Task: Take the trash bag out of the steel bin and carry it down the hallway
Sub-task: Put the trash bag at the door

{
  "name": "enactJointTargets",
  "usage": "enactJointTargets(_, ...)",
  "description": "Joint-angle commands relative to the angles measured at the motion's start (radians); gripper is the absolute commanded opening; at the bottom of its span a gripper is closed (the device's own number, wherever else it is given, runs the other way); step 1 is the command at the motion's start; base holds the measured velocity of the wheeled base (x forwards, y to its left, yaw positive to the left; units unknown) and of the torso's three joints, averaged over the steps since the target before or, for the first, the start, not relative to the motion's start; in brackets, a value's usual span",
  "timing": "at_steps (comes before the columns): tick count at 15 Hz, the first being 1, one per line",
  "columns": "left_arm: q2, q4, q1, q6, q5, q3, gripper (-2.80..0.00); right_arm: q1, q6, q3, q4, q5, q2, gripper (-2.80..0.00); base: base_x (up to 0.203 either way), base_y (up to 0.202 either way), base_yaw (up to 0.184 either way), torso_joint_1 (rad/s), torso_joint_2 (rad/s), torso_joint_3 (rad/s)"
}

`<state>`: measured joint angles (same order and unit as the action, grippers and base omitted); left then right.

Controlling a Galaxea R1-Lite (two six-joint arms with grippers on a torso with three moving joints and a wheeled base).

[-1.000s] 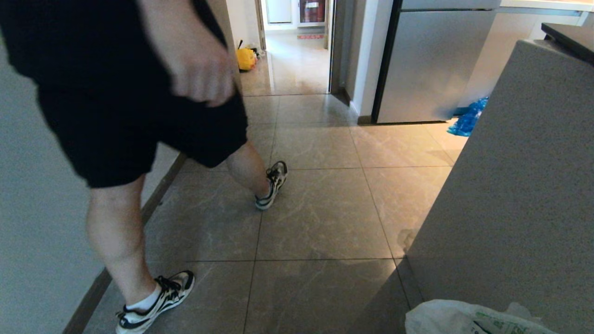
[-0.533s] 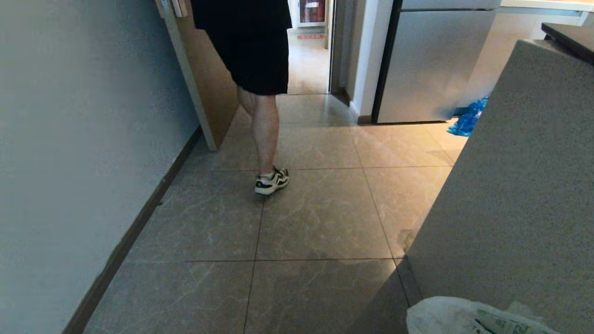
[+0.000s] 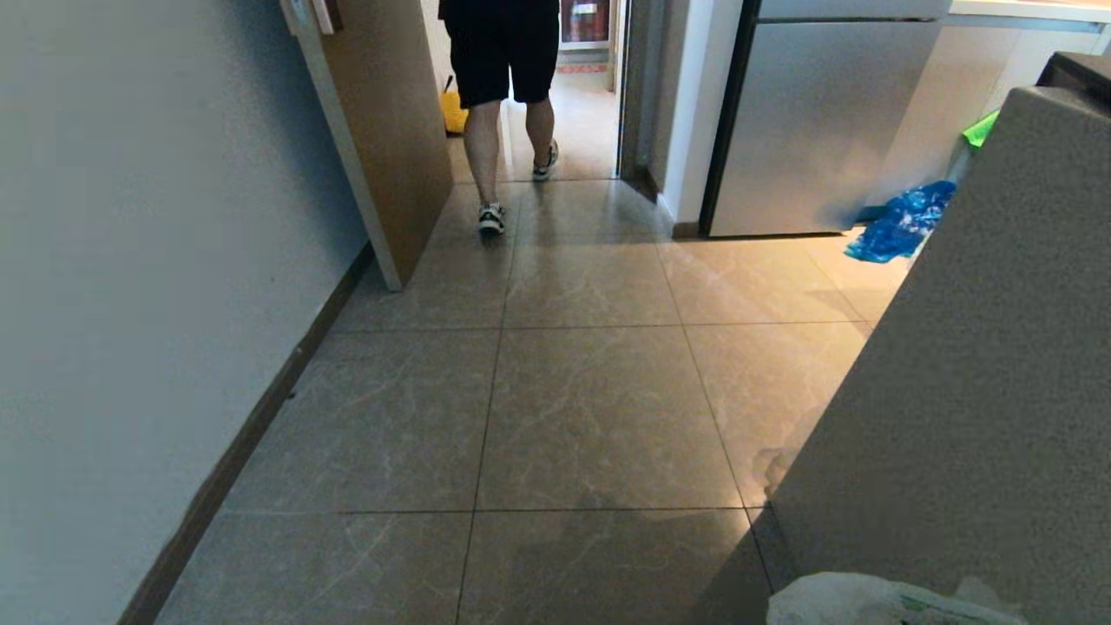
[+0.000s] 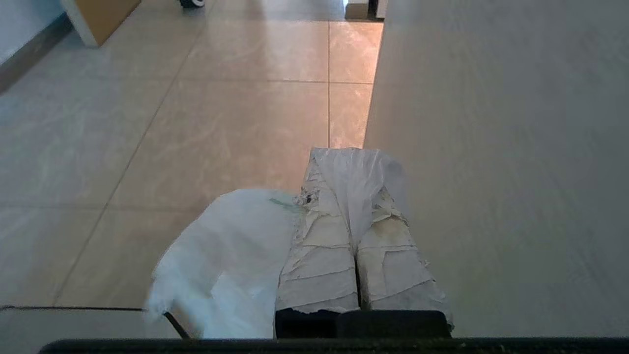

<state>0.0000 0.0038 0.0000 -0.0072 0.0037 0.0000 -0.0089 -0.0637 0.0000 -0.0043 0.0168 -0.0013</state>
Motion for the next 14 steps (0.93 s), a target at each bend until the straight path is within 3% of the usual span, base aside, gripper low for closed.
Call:
enactJointTargets(1, 0.0, -0.001, 0.0, 0.0, 0.001, 0.0, -2.8, 0.001, -0.001, 0.0, 0.0, 0.0, 0.001, -2.8, 0.186, 0.0, -0.004, 0.006, 0.0, 0.002)
enactJointTargets(14, 0.0, -0.001, 0.0, -0.002, 0.001, 0.0, -2.8, 0.0, -0.001, 0.0, 0.0, 0.0, 0.001, -2.8, 0.19, 0.0, 0.0, 0.002, 0.0, 0.003)
